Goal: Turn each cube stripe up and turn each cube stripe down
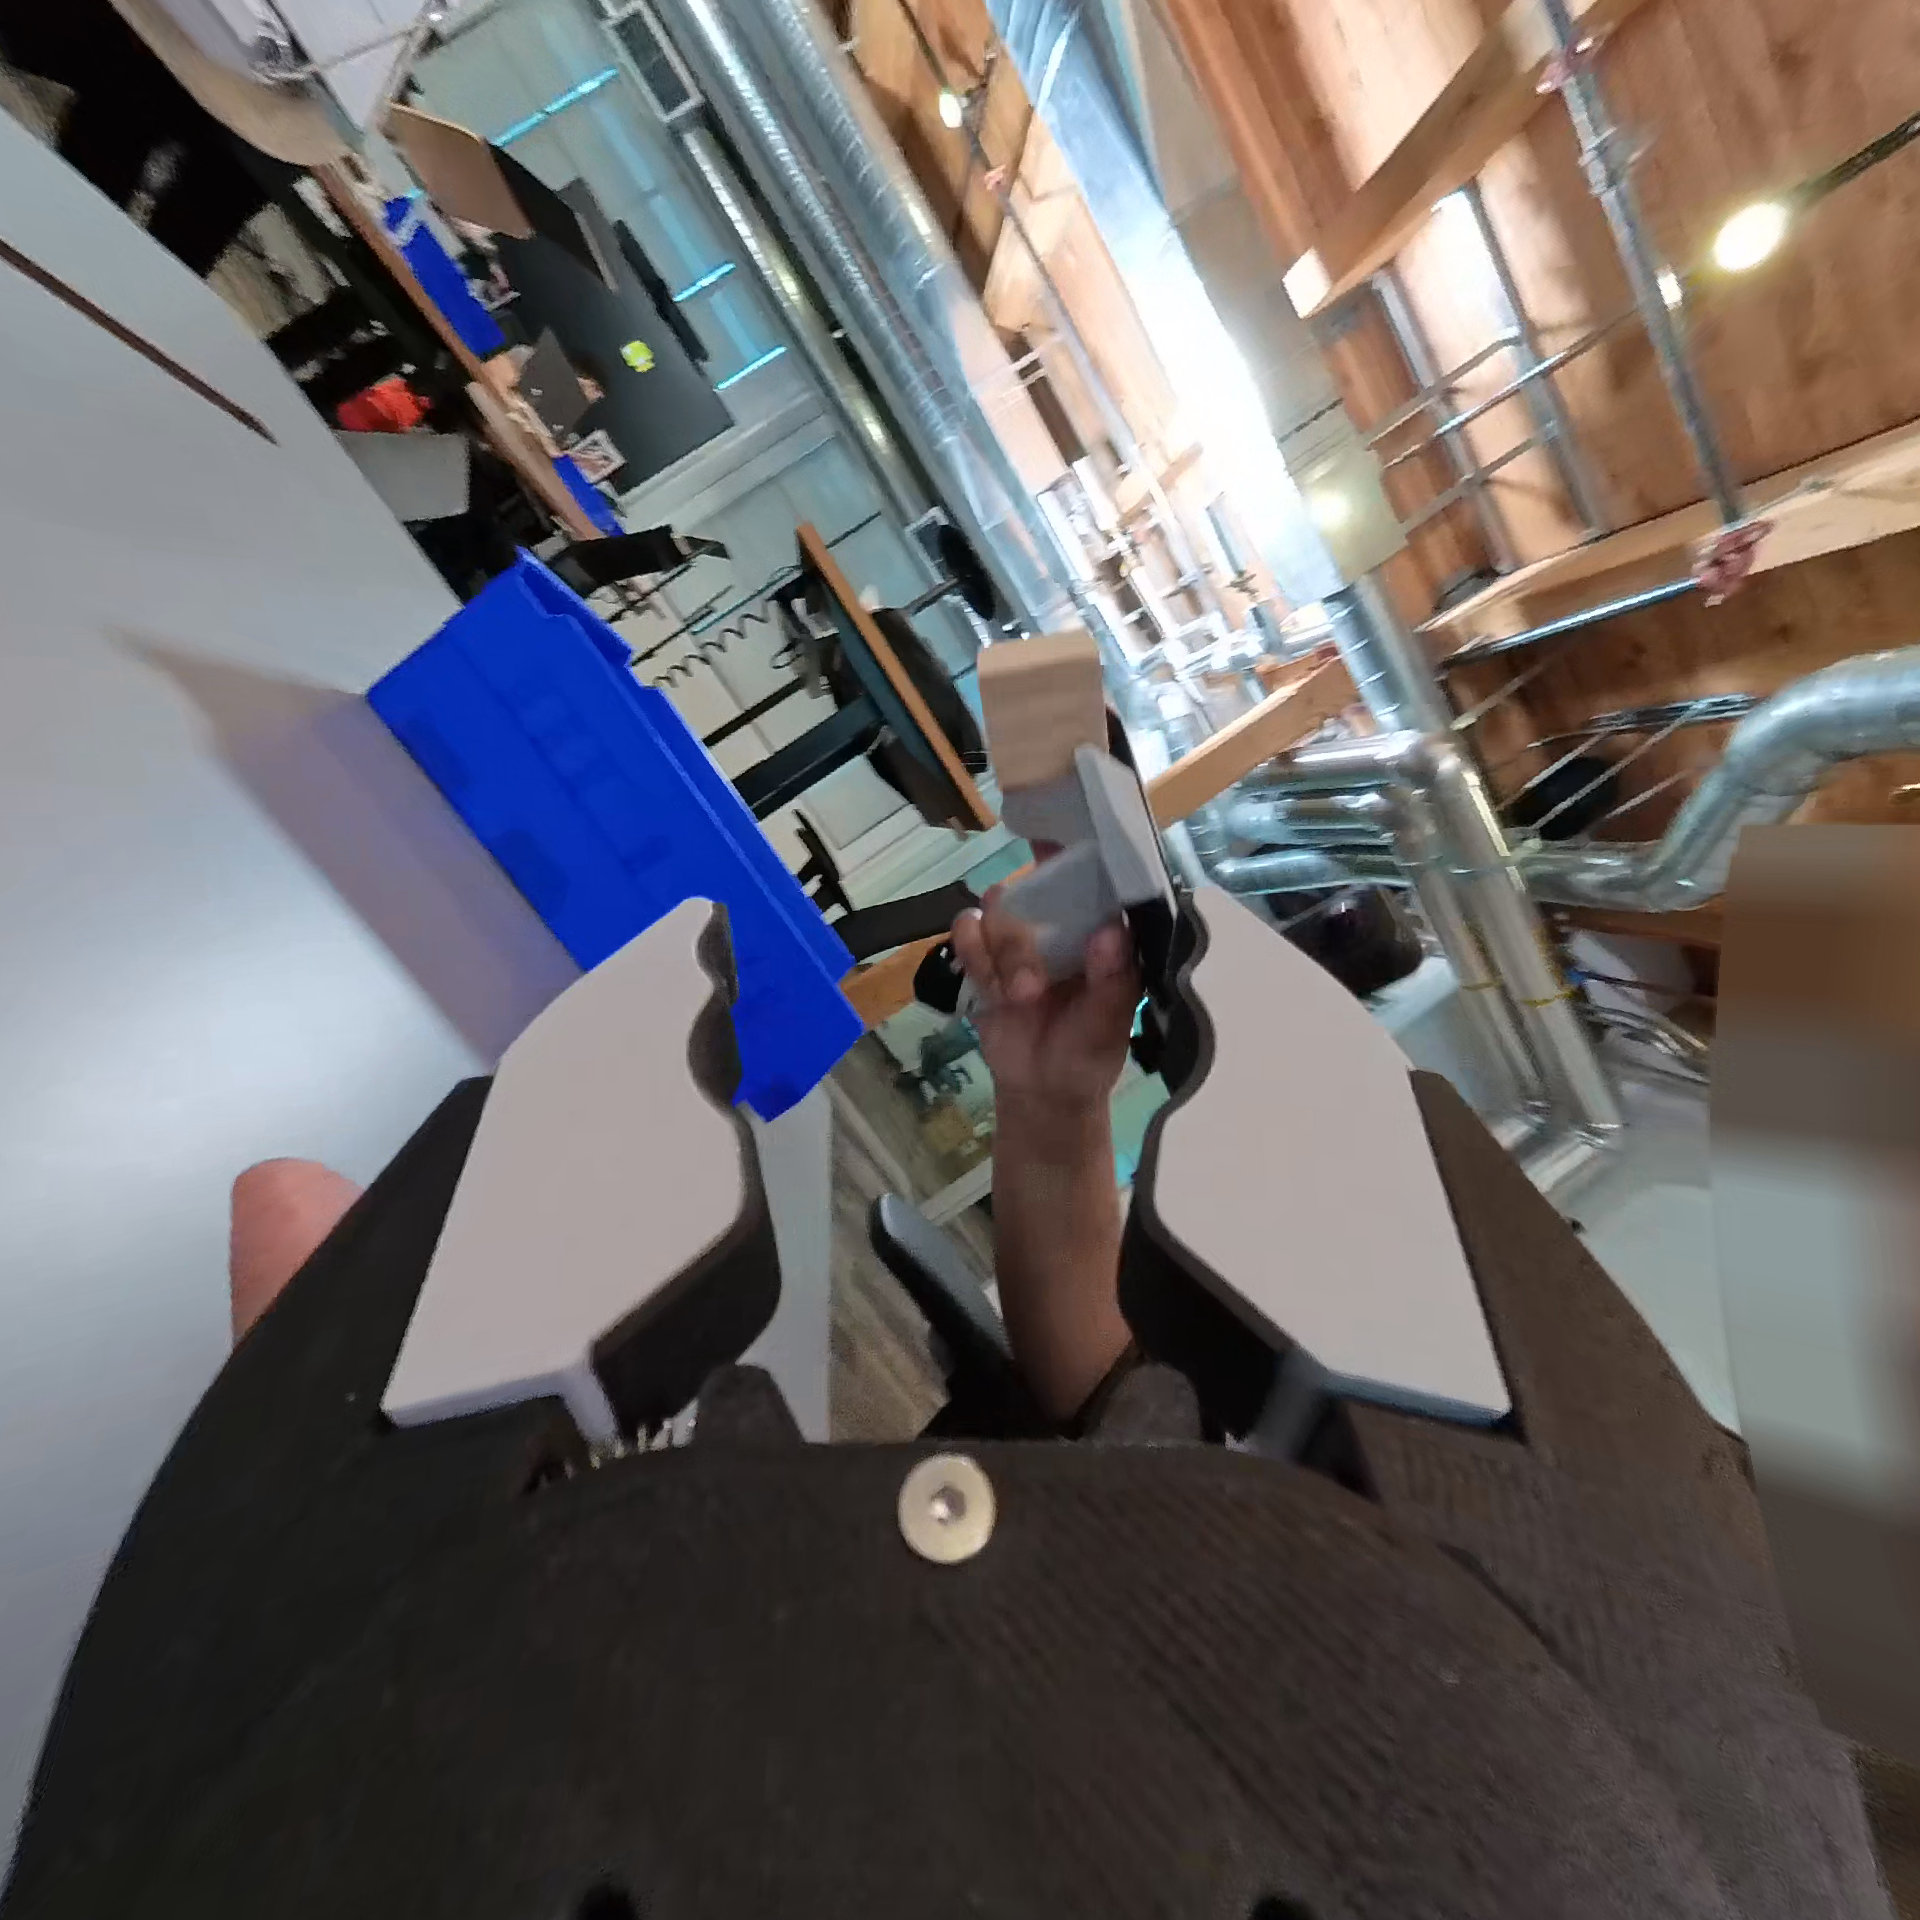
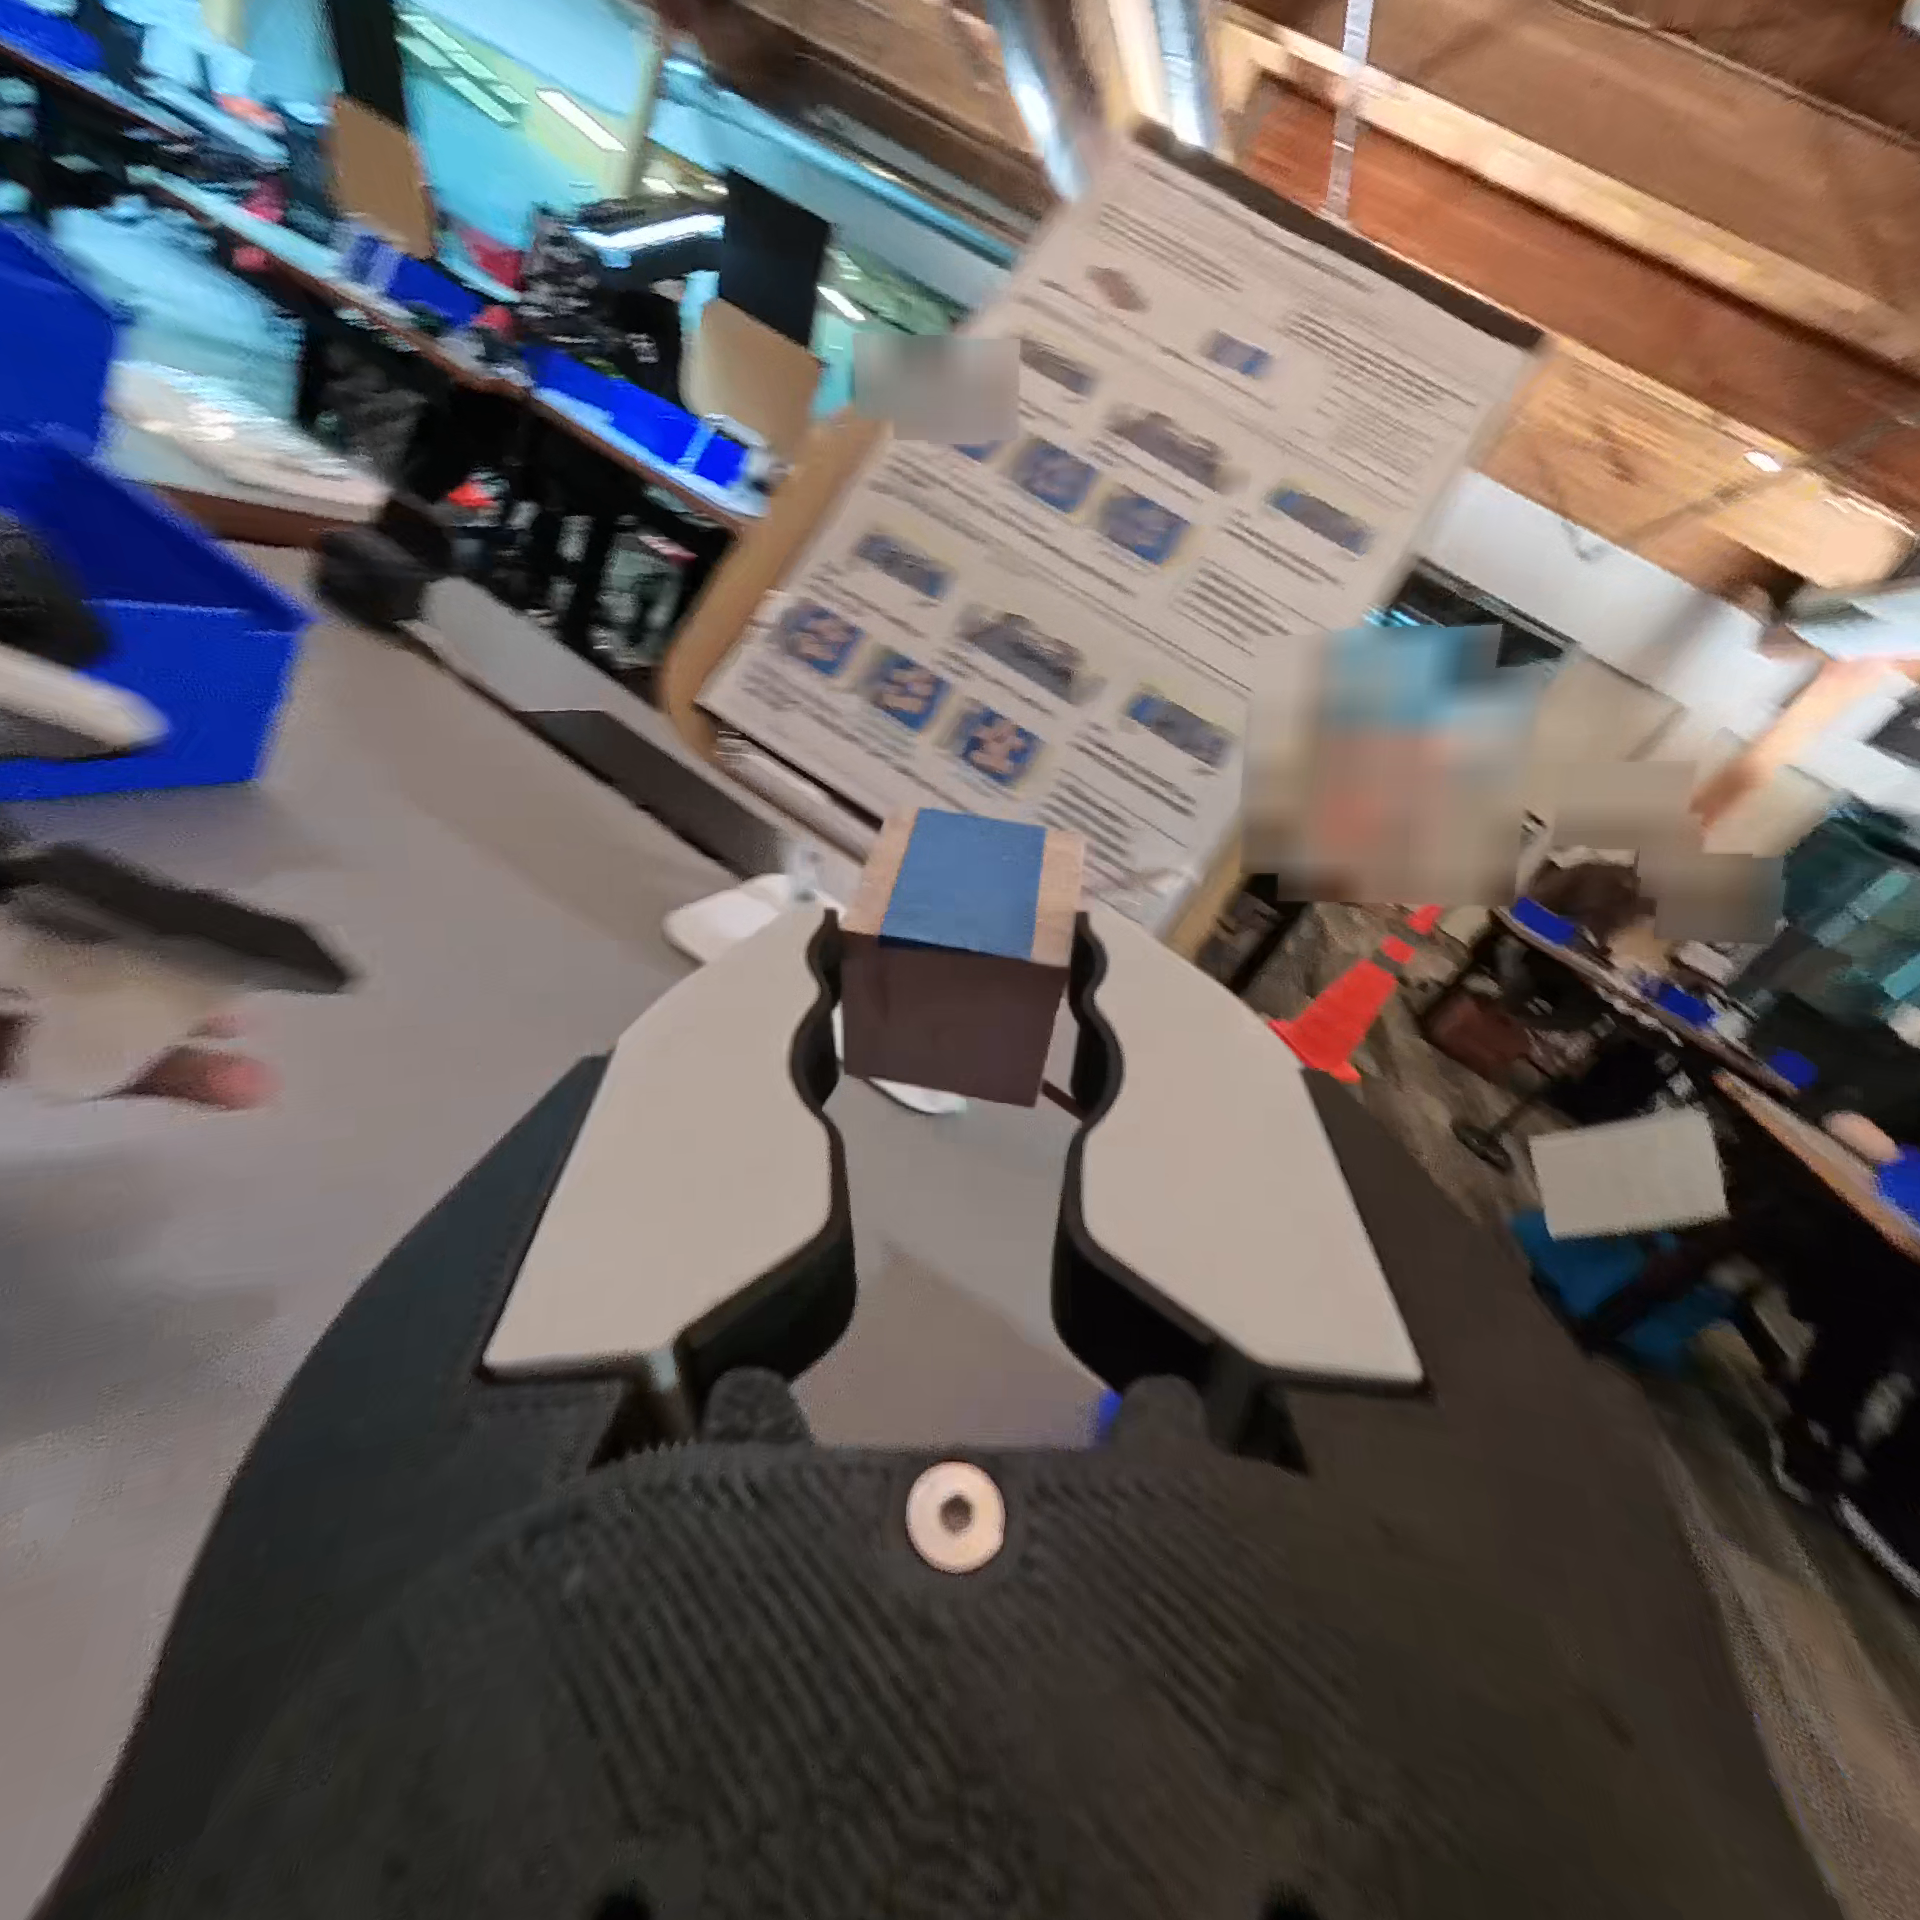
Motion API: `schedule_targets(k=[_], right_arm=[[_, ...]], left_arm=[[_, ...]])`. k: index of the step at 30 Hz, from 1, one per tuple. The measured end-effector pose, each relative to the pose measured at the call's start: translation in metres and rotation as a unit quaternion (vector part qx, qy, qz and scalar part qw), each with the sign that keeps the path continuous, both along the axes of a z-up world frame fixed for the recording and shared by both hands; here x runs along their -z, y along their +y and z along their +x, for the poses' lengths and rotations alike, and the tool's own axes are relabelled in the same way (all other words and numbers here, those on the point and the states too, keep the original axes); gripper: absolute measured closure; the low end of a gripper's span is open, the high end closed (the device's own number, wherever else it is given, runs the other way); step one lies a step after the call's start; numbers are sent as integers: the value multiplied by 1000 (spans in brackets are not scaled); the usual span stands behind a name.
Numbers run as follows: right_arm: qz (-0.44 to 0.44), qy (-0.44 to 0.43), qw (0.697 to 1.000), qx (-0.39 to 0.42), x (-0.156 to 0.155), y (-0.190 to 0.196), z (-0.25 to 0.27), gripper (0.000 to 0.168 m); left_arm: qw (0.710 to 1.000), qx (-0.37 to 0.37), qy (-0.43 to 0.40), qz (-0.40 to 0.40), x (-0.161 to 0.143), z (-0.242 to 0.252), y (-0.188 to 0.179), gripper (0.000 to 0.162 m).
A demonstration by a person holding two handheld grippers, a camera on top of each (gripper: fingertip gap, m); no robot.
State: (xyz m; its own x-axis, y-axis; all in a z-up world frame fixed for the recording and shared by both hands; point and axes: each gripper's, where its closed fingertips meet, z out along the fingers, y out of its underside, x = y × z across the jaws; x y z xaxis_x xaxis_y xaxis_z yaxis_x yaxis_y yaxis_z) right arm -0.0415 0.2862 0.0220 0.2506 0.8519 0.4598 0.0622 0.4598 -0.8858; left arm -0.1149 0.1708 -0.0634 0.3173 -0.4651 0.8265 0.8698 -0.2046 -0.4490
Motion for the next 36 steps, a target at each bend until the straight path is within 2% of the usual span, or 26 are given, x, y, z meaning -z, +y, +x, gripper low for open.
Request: schedule_targets(k=[4,8,11,16,20,22,28,36], right_arm=[[-88,36,991,94,4,112,35,125],[-120,19,977,174,50,205,73,125],[-140,2,968,206,83,246,84,125],[-186,-57,962,193,130,273,65,124],[-186,-132,943,241,160,291,59,124],[-202,-152,938,239,174,293,58,124],[-262,-193,912,250,203,301,61,124],[-270,-228,891,285,216,307,72,123]], left_arm=[[1000,1,-18,-5,4,0,-3,82],[1000,-19,-11,-9,6,-4,-11,84],[999,-45,-3,-15,9,-11,-20,85],[996,-79,-29,-11,11,-24,-39,89],[994,-108,-24,-9,11,-30,-54,91],[993,-118,-21,-12,12,-33,-58,91],[992,-121,-30,-10,12,-37,-58,93],[995,-91,-25,-13,13,-24,-50,93]])
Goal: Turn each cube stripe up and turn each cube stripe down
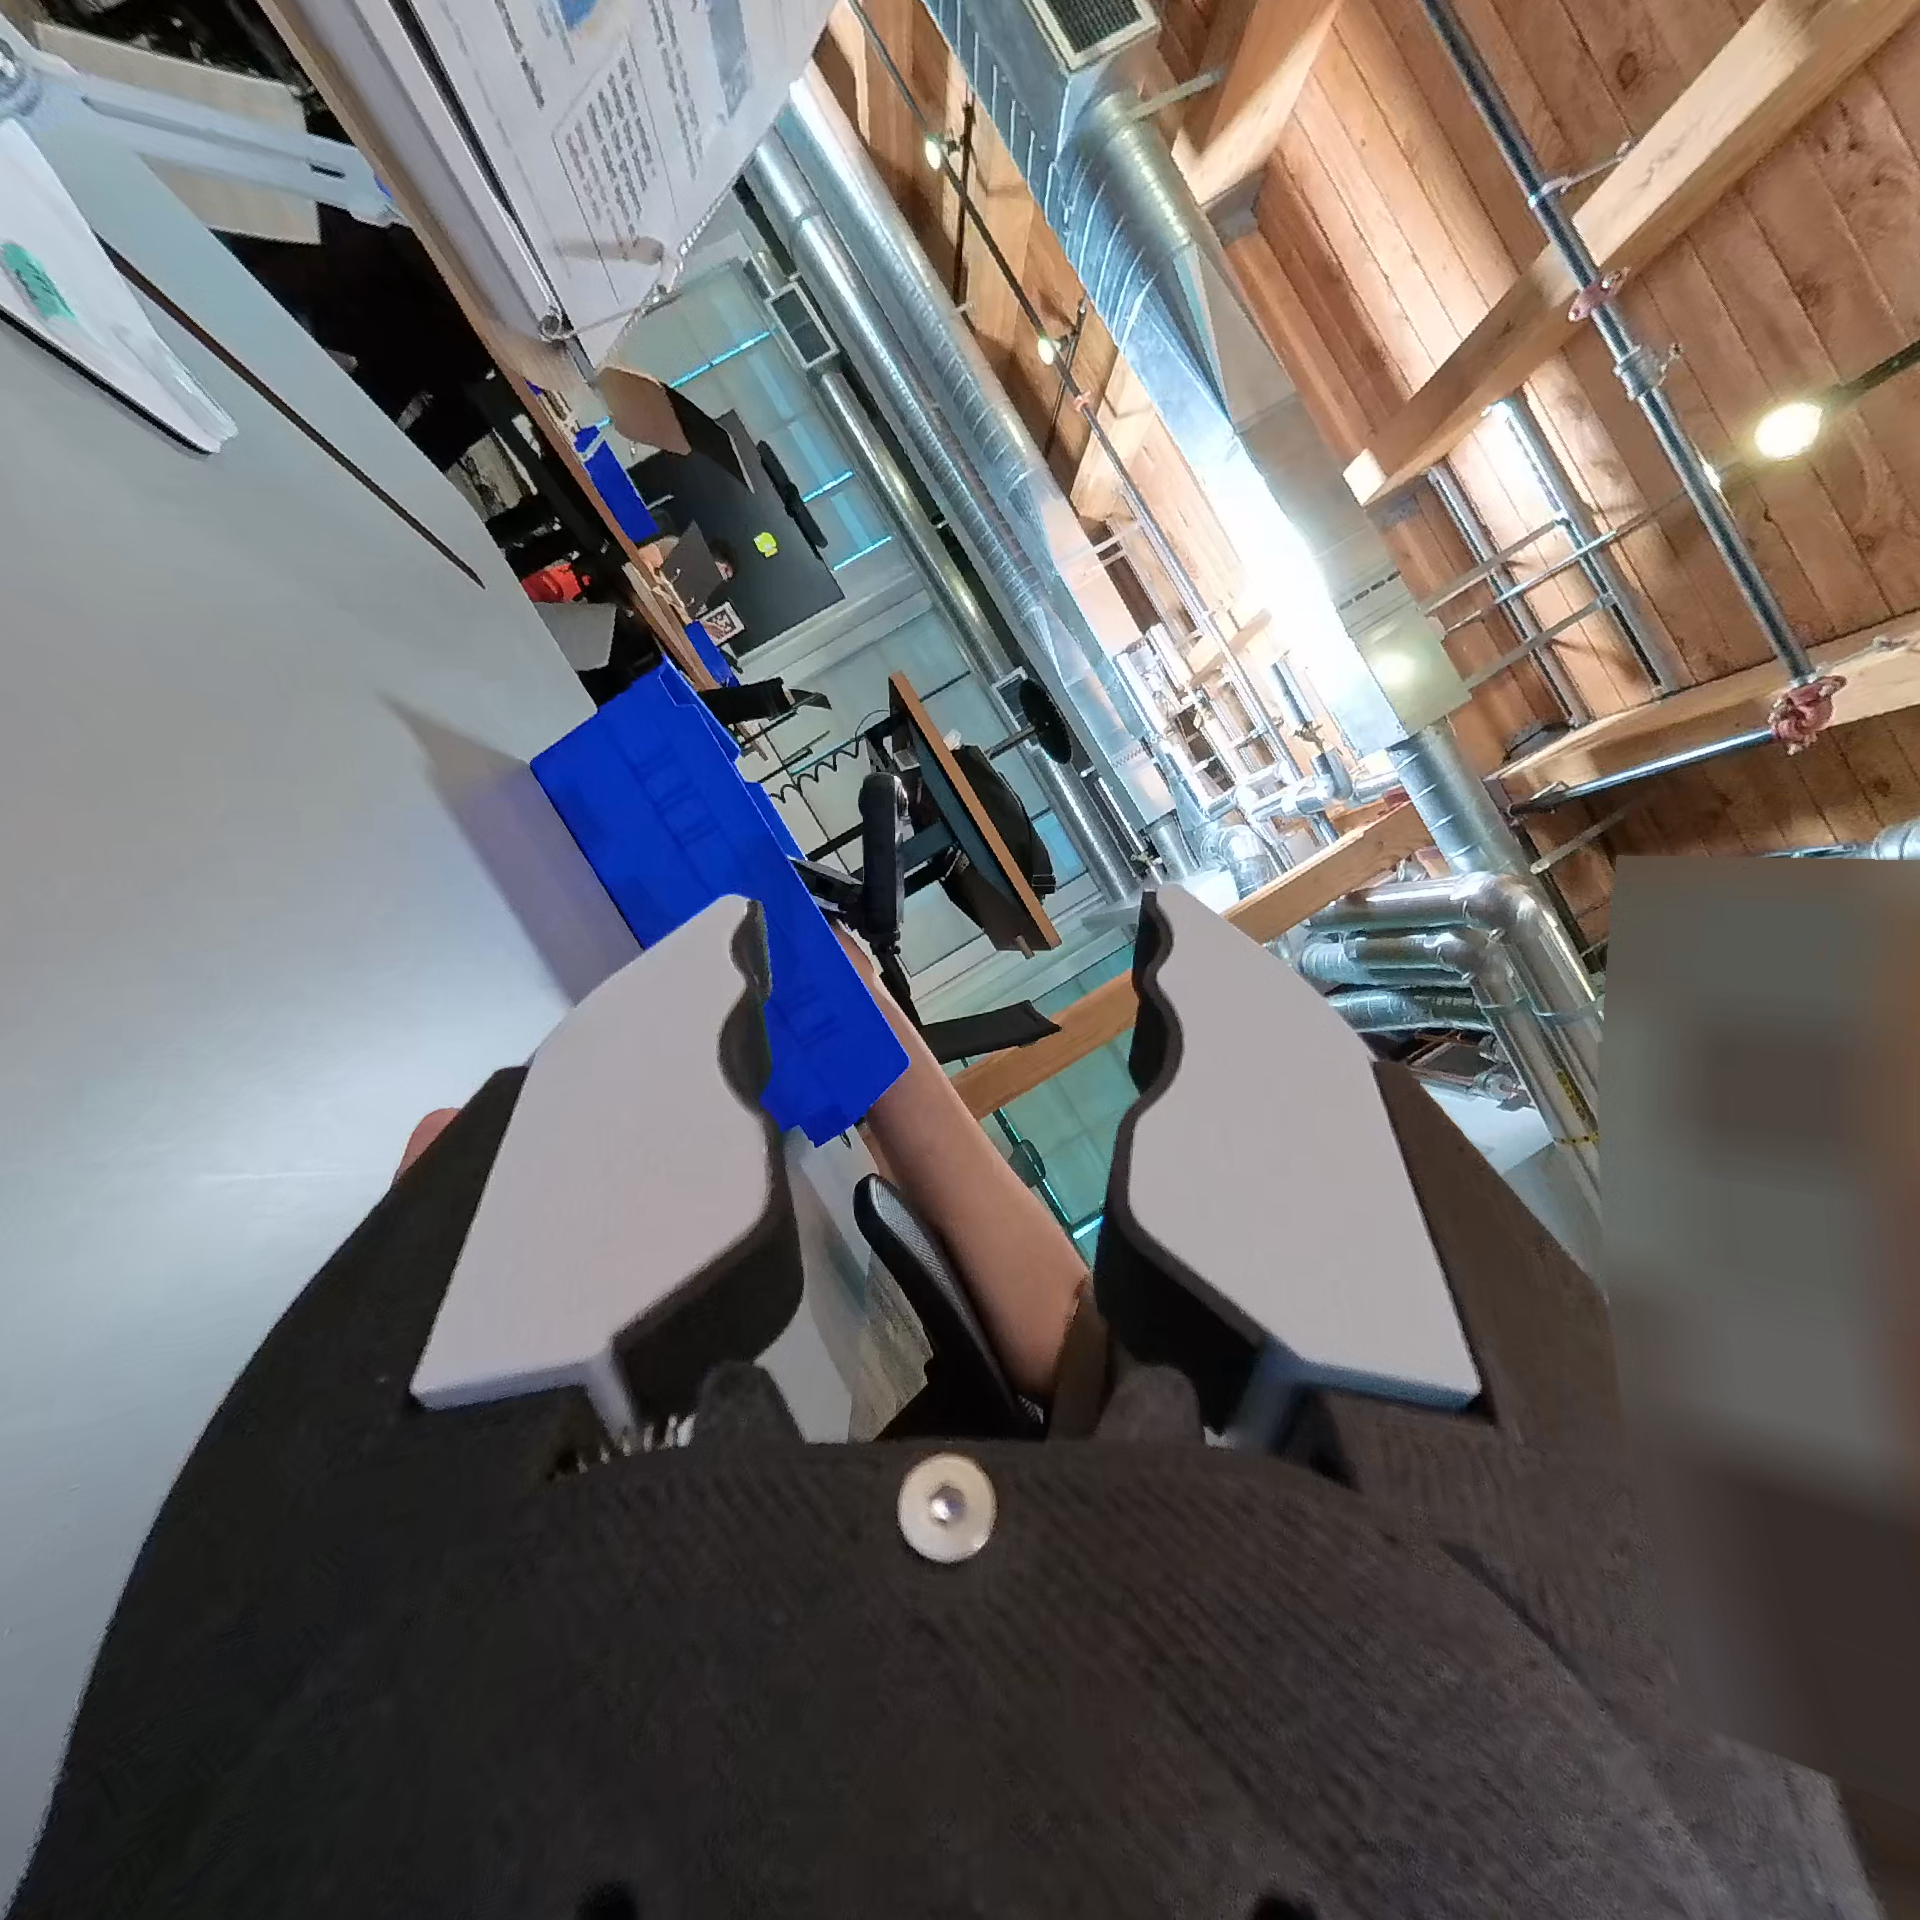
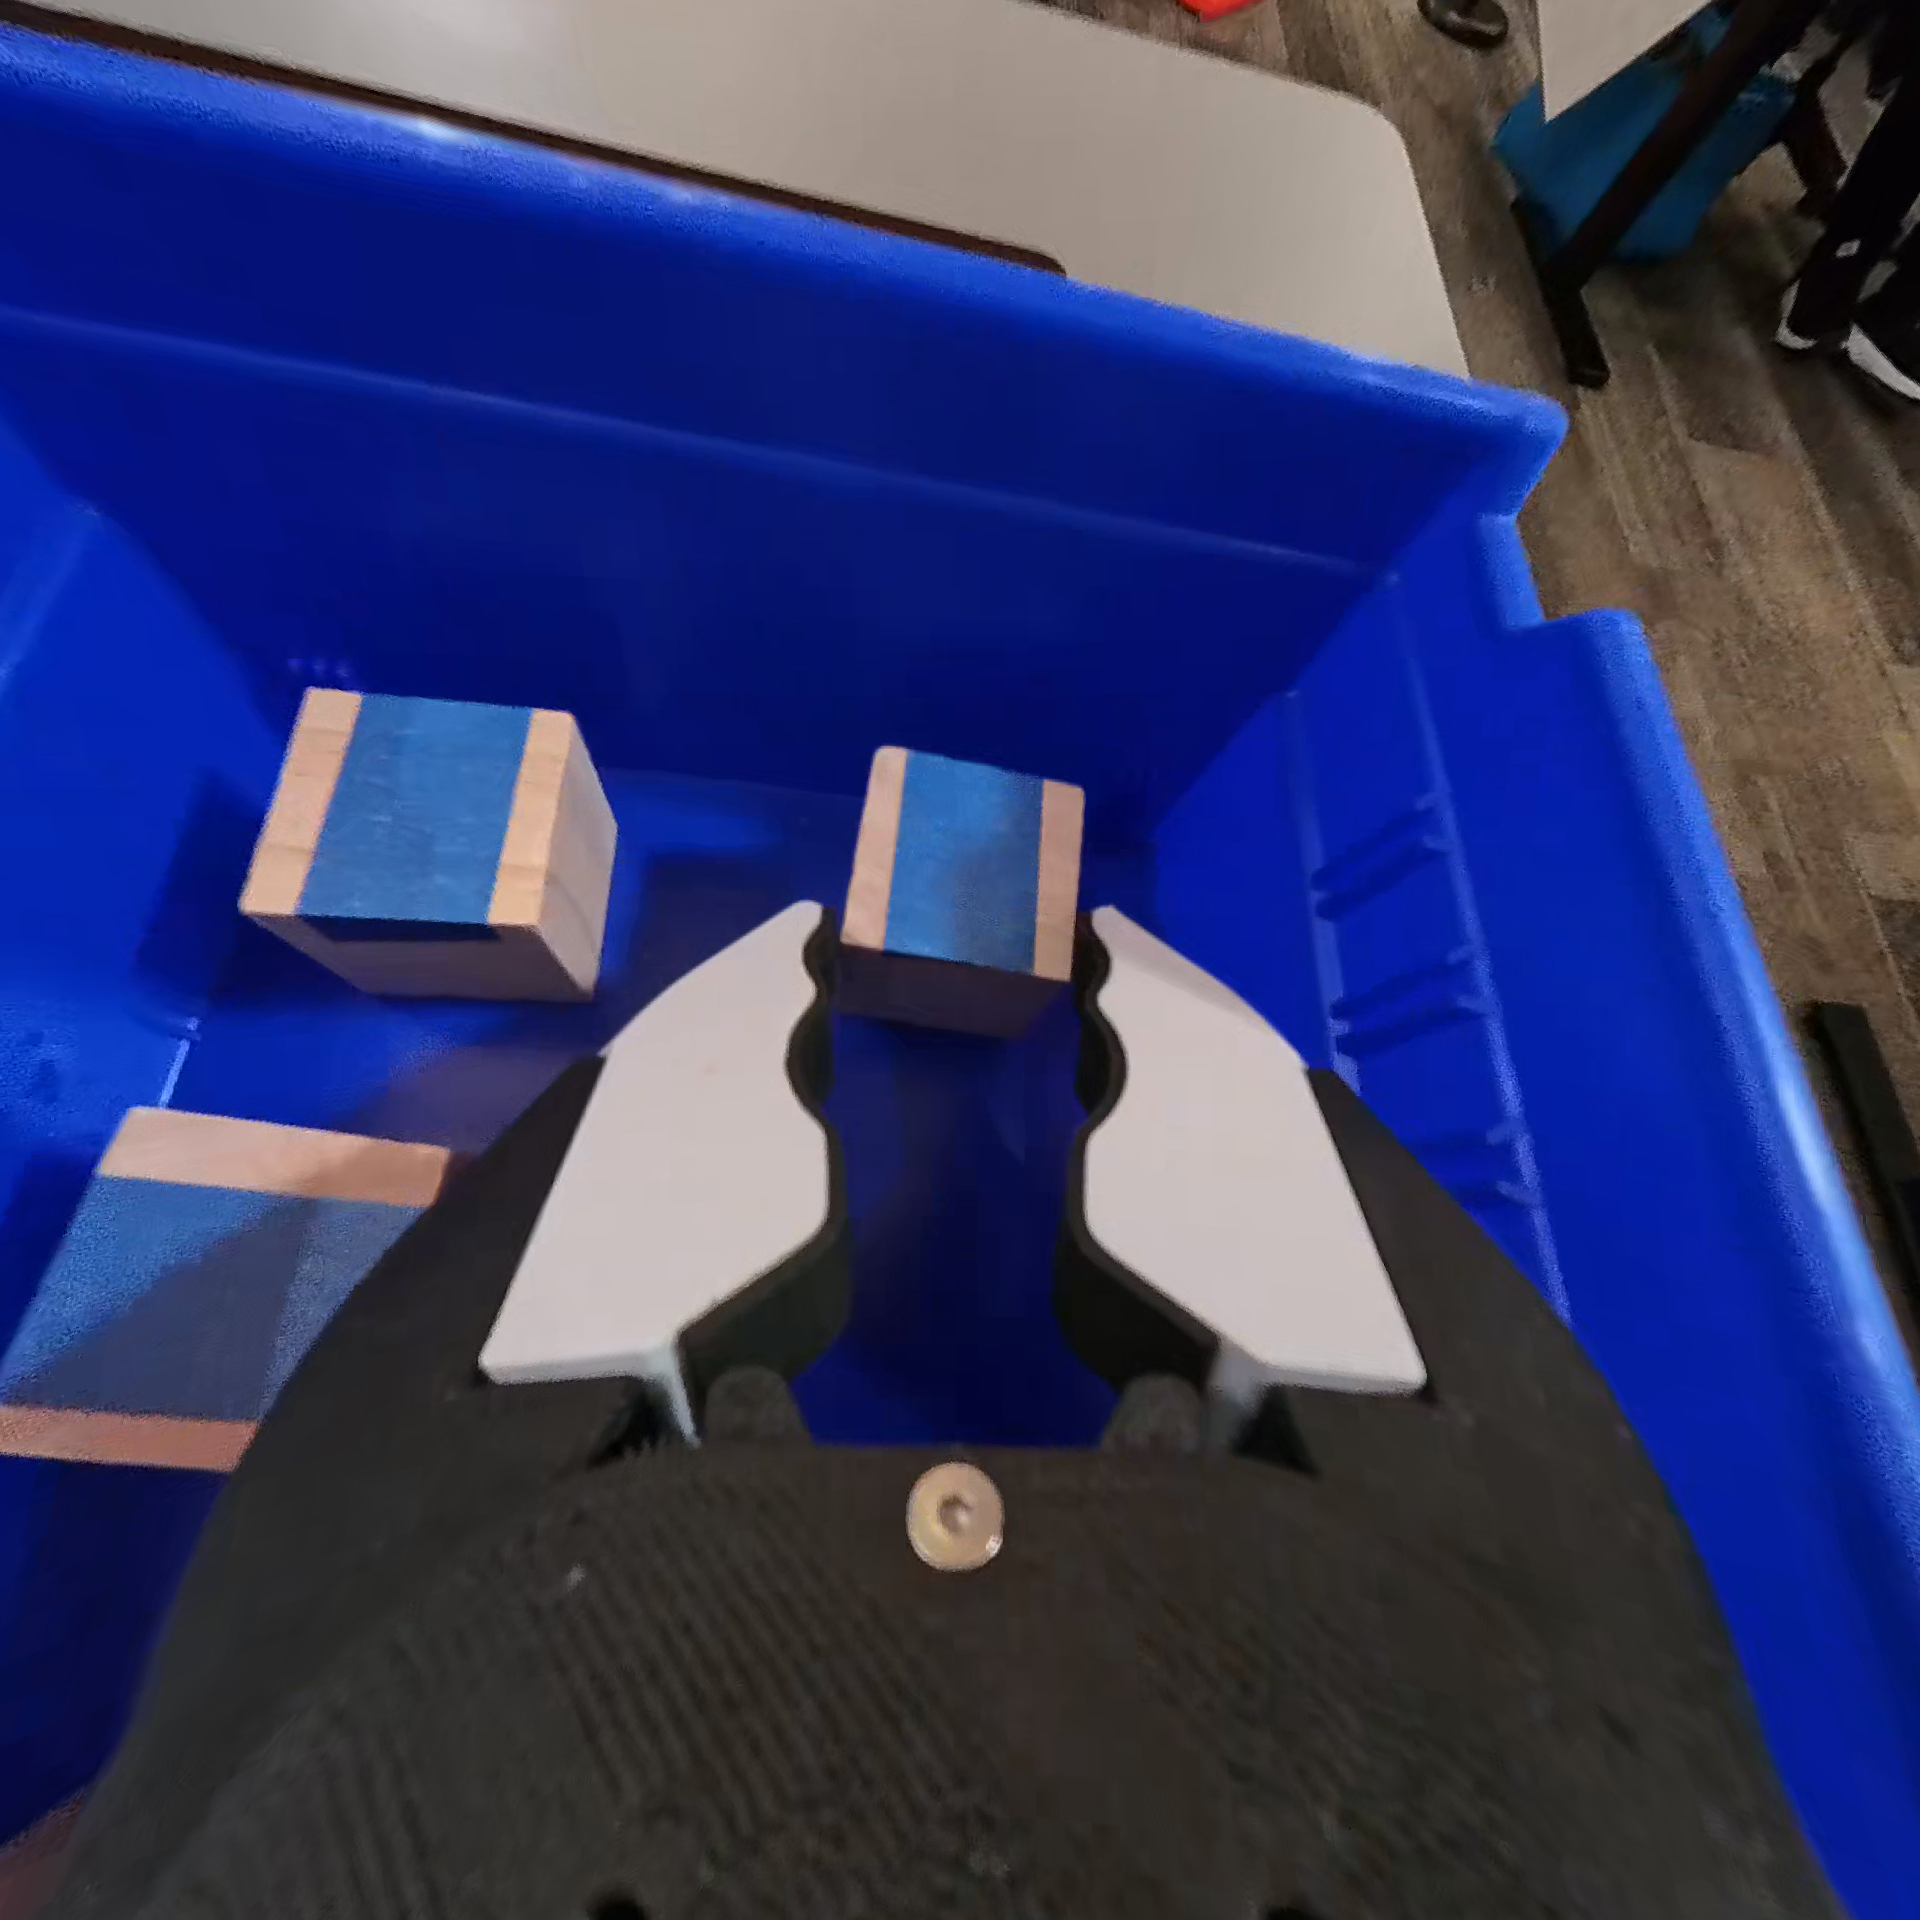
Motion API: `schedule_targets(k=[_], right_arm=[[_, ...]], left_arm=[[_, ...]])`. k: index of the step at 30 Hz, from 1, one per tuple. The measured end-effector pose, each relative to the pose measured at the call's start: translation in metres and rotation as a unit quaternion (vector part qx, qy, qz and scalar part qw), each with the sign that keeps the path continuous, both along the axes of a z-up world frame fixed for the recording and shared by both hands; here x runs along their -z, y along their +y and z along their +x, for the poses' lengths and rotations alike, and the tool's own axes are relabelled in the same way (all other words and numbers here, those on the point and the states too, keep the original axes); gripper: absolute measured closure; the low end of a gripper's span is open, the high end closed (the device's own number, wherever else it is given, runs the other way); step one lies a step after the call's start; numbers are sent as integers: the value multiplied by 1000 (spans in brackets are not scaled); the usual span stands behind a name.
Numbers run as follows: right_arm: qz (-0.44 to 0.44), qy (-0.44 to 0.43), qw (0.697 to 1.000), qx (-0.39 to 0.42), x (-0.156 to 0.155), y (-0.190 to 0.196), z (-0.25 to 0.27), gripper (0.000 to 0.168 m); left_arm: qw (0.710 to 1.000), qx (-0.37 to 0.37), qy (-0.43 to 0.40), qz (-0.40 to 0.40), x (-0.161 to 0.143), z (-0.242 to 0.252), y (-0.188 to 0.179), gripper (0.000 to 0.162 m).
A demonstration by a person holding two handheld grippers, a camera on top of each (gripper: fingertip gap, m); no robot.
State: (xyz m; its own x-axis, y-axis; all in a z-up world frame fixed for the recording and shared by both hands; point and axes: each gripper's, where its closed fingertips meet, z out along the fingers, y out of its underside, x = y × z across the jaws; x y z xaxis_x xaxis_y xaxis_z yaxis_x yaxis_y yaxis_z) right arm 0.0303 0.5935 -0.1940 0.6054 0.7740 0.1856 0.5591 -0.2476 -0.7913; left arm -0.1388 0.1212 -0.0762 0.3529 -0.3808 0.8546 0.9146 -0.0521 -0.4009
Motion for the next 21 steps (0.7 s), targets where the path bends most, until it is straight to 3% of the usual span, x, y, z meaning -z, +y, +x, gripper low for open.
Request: schedule_targets(k=[4,7,13,17,19,21], right_arm=[[0,-32,999,-4,4,-1,4,120],[28,-31,999,-7,-13,-2,4,120],[96,105,989,-35,-106,-35,-12,127],[58,232,966,-99,-179,-108,-27,132],[31,310,936,-162,-217,-171,-39,133],[24,359,900,-246,-236,-243,-53,135]], left_arm=[[1000,2,2,-3,1,1,1,93],[1000,2,1,0,0,1,1,93],[998,39,48,-16,1,22,13,93],[993,13,112,-16,-13,27,24,93],[992,-3,124,2,-39,19,25,92],[989,-25,144,18,-72,1,19,92]])
